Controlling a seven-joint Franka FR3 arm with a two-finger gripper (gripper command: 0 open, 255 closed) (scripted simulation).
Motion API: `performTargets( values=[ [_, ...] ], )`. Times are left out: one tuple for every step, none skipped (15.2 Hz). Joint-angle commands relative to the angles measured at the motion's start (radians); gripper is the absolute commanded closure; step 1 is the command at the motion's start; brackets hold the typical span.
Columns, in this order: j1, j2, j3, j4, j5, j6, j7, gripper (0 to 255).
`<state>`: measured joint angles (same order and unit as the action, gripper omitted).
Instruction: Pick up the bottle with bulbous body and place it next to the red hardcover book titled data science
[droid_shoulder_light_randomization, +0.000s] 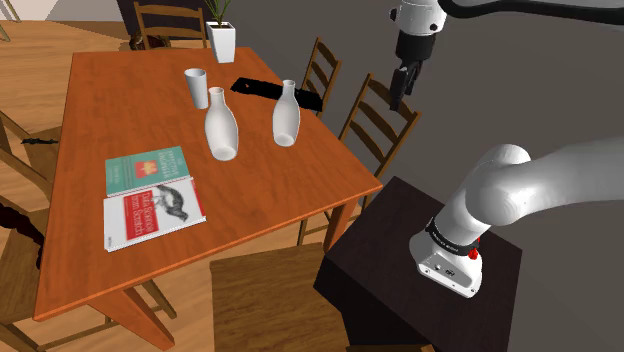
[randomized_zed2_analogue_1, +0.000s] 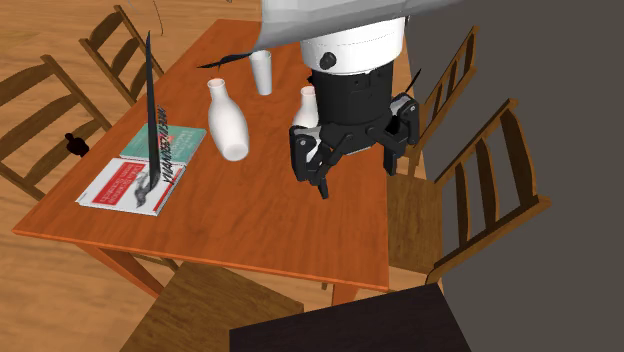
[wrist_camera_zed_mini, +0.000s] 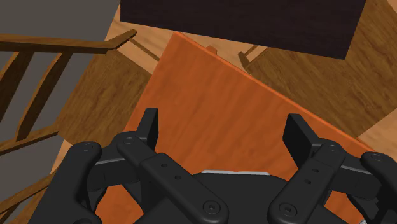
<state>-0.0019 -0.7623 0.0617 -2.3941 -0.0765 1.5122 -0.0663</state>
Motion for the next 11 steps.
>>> performTargets(
  values=[
    [0.000,0.000,0.000,0.000,0.000,0.000,0.000,0],
    [-0.002,0.039,-0.002,0.015,0.000,0.025,0.000,0],
    [-0.005,0.078,-0.004,0.032,-0.001,0.048,0.001,0],
    [-0.007,0.117,-0.006,0.050,-0.001,0.071,0.001,0],
    [-0.009,0.156,-0.007,0.069,-0.001,0.092,0.001,0],
    [-0.011,0.196,-0.009,0.089,-0.001,0.112,0.001,0],
    [-0.013,0.235,-0.011,0.111,-0.002,0.130,0.001,0],
    [-0.015,0.274,-0.012,0.134,-0.002,0.148,0.001,0],
    [-0.017,0.313,-0.014,0.158,-0.001,0.164,0.001,0],
    [-0.018,0.353,-0.015,0.183,-0.001,0.178,0.001,0],
    [-0.020,0.392,-0.016,0.210,-0.001,0.192,0.000,0]
  ],
)
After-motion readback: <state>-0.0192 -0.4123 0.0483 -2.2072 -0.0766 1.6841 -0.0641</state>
